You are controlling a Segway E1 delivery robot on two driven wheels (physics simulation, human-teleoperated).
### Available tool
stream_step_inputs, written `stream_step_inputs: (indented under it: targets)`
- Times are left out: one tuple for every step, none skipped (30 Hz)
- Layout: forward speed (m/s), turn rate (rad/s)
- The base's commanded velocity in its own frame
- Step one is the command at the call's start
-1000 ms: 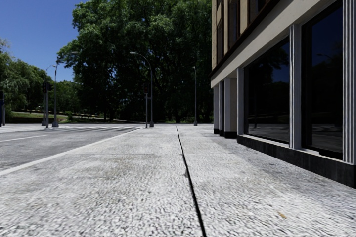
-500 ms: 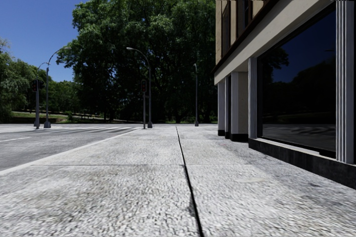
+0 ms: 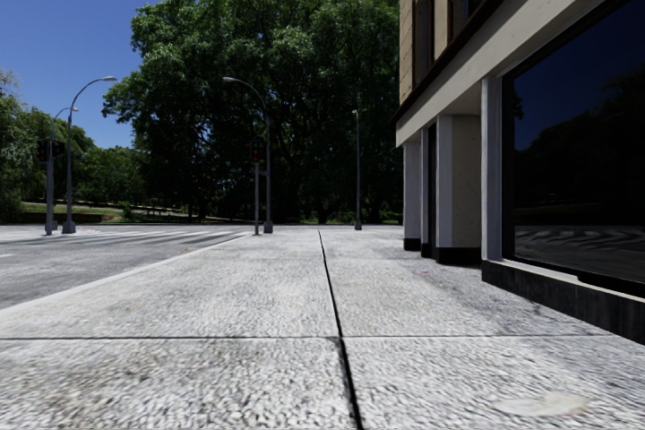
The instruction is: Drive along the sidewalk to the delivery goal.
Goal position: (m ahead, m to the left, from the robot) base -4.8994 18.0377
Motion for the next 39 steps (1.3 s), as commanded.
stream_step_inputs:
  targets:
    - [2.00, 0.00]
    - [2.00, 0.00]
    - [2.00, 0.00]
    - [2.00, 0.00]
    - [2.00, 0.00]
    - [2.00, 0.00]
    - [2.00, 0.00]
    - [2.00, 0.00]
    - [2.00, 0.00]
    - [2.00, 0.00]
    - [2.00, 0.00]
    - [2.00, 0.00]
    - [2.00, 0.00]
    - [2.00, 0.00]
    - [2.00, 0.00]
    - [2.00, 0.00]
    - [2.00, 0.00]
    - [2.00, 0.00]
    - [2.00, 0.00]
    - [2.00, 0.00]
    - [2.00, 0.00]
    - [2.00, 0.00]
    - [2.00, 0.00]
    - [2.00, 0.00]
    - [2.00, 0.00]
    - [2.00, 0.00]
    - [2.00, 0.00]
    - [2.00, 0.00]
    - [2.00, 0.00]
    - [2.00, 0.00]
    - [2.00, 0.00]
    - [2.00, 0.00]
    - [2.00, 0.00]
    - [2.00, 0.00]
    - [2.00, 0.00]
    - [2.00, 0.00]
    - [2.00, 0.00]
    - [2.00, 0.00]
    - [2.00, 0.00]
